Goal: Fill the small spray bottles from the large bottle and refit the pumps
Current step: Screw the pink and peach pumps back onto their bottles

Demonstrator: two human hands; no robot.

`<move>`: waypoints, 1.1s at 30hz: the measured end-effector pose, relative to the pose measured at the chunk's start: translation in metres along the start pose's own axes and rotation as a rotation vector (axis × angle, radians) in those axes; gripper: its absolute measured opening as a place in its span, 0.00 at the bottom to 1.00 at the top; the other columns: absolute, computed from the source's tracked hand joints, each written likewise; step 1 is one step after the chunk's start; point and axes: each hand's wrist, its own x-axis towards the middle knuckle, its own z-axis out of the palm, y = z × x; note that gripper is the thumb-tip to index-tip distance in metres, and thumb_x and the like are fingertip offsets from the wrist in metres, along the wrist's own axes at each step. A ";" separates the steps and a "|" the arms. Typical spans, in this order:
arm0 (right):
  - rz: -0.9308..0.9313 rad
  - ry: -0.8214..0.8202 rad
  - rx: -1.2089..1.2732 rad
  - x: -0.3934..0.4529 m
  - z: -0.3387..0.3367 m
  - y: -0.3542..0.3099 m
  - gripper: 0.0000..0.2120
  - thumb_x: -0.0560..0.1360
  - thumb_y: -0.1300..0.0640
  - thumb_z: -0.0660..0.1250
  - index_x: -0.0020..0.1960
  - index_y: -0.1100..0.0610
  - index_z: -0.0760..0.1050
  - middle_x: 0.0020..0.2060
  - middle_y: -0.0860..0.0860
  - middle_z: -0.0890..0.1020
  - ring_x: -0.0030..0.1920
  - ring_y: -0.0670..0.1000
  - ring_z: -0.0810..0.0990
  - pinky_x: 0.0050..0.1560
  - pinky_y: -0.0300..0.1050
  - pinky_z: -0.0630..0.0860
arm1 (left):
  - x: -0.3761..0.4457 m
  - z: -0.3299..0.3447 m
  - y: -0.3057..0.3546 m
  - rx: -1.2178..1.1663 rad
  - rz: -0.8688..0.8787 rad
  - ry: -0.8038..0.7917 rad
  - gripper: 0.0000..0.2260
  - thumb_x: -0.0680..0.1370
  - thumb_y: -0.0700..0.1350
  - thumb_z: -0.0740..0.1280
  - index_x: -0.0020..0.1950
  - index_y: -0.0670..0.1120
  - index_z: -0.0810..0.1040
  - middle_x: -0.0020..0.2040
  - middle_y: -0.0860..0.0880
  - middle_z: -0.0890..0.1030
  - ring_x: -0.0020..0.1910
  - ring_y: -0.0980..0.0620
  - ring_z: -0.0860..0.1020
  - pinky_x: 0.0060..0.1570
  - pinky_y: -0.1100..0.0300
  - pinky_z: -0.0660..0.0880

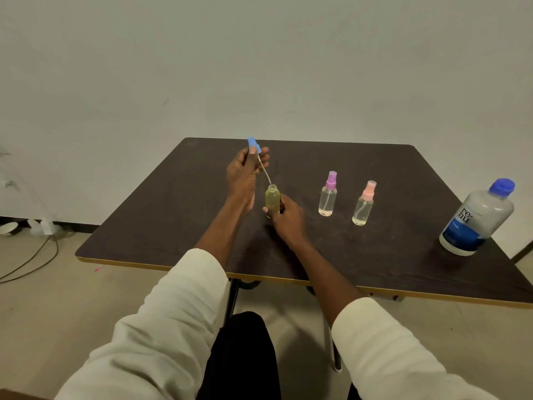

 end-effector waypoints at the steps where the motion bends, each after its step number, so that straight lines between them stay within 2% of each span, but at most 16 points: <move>1: 0.001 -0.003 -0.001 0.000 0.000 0.000 0.06 0.74 0.54 0.71 0.51 0.48 0.78 0.41 0.43 0.81 0.41 0.41 0.78 0.38 0.36 0.70 | -0.001 0.001 -0.001 -0.002 -0.001 -0.006 0.10 0.83 0.44 0.63 0.59 0.40 0.79 0.55 0.41 0.83 0.53 0.46 0.82 0.59 0.51 0.79; 7: -0.007 0.000 -0.017 -0.001 0.000 0.000 0.04 0.75 0.54 0.70 0.50 0.49 0.78 0.41 0.42 0.81 0.42 0.41 0.78 0.39 0.37 0.71 | -0.009 0.001 -0.012 0.087 -0.020 -0.043 0.12 0.83 0.45 0.64 0.62 0.40 0.78 0.57 0.41 0.83 0.54 0.45 0.83 0.58 0.51 0.79; 12: -0.011 -0.006 -0.001 -0.001 0.000 0.000 0.04 0.75 0.53 0.69 0.48 0.44 0.77 0.41 0.42 0.81 0.43 0.41 0.79 0.43 0.40 0.75 | -0.019 -0.007 -0.030 0.262 -0.065 -0.090 0.17 0.82 0.49 0.66 0.66 0.41 0.78 0.58 0.47 0.84 0.57 0.51 0.83 0.58 0.55 0.80; 17: 0.010 -0.006 0.006 -0.001 -0.001 0.001 0.05 0.75 0.54 0.68 0.49 0.46 0.78 0.42 0.43 0.82 0.43 0.43 0.80 0.43 0.41 0.76 | -0.025 -0.009 -0.039 0.316 -0.012 -0.095 0.13 0.81 0.44 0.68 0.62 0.39 0.80 0.55 0.47 0.85 0.55 0.55 0.83 0.52 0.61 0.79; 20: 0.008 -0.004 0.015 -0.002 -0.001 -0.001 0.05 0.75 0.55 0.66 0.46 0.45 0.77 0.40 0.44 0.82 0.41 0.44 0.80 0.42 0.44 0.77 | -0.029 -0.012 -0.046 0.339 -0.028 -0.127 0.09 0.81 0.43 0.67 0.61 0.44 0.81 0.53 0.50 0.85 0.55 0.53 0.83 0.54 0.57 0.79; 23: -0.007 -0.006 0.029 -0.003 -0.002 -0.003 0.06 0.76 0.56 0.64 0.44 0.45 0.77 0.38 0.44 0.82 0.39 0.44 0.80 0.41 0.45 0.78 | -0.034 -0.011 -0.048 0.334 -0.017 -0.102 0.11 0.82 0.42 0.66 0.64 0.47 0.78 0.57 0.49 0.83 0.55 0.55 0.83 0.56 0.58 0.79; 25: -0.010 -0.007 0.041 -0.004 -0.003 -0.004 0.06 0.77 0.57 0.64 0.46 0.46 0.77 0.39 0.44 0.82 0.40 0.44 0.80 0.42 0.43 0.78 | -0.035 -0.009 -0.049 0.327 -0.004 -0.073 0.11 0.82 0.41 0.65 0.64 0.49 0.77 0.59 0.47 0.82 0.57 0.52 0.82 0.57 0.57 0.79; 27: -0.009 -0.011 0.043 -0.005 -0.004 -0.006 0.06 0.77 0.58 0.65 0.48 0.47 0.77 0.40 0.43 0.82 0.42 0.43 0.80 0.43 0.40 0.77 | -0.037 -0.007 -0.048 0.315 0.002 -0.053 0.09 0.82 0.40 0.64 0.60 0.49 0.79 0.56 0.46 0.83 0.57 0.47 0.82 0.56 0.54 0.79; 29: 0.002 -0.018 0.047 -0.005 -0.005 -0.007 0.07 0.77 0.59 0.65 0.48 0.47 0.77 0.40 0.44 0.81 0.42 0.43 0.80 0.42 0.40 0.77 | -0.038 -0.007 -0.047 0.348 0.036 -0.043 0.07 0.81 0.43 0.68 0.58 0.46 0.80 0.52 0.47 0.84 0.53 0.48 0.83 0.53 0.55 0.80; 31: 0.015 -0.018 0.031 -0.004 -0.004 -0.006 0.07 0.76 0.60 0.65 0.47 0.48 0.77 0.40 0.44 0.81 0.41 0.44 0.80 0.41 0.42 0.77 | -0.038 -0.008 -0.047 0.390 0.065 -0.015 0.10 0.78 0.45 0.72 0.58 0.45 0.79 0.49 0.49 0.84 0.49 0.52 0.83 0.49 0.58 0.80; 33: 0.011 -0.016 0.012 -0.003 -0.003 -0.004 0.06 0.76 0.59 0.64 0.47 0.48 0.77 0.40 0.45 0.82 0.41 0.45 0.80 0.42 0.45 0.78 | -0.037 -0.010 -0.047 0.400 0.058 0.013 0.12 0.76 0.50 0.73 0.55 0.50 0.75 0.48 0.49 0.83 0.49 0.53 0.83 0.49 0.54 0.81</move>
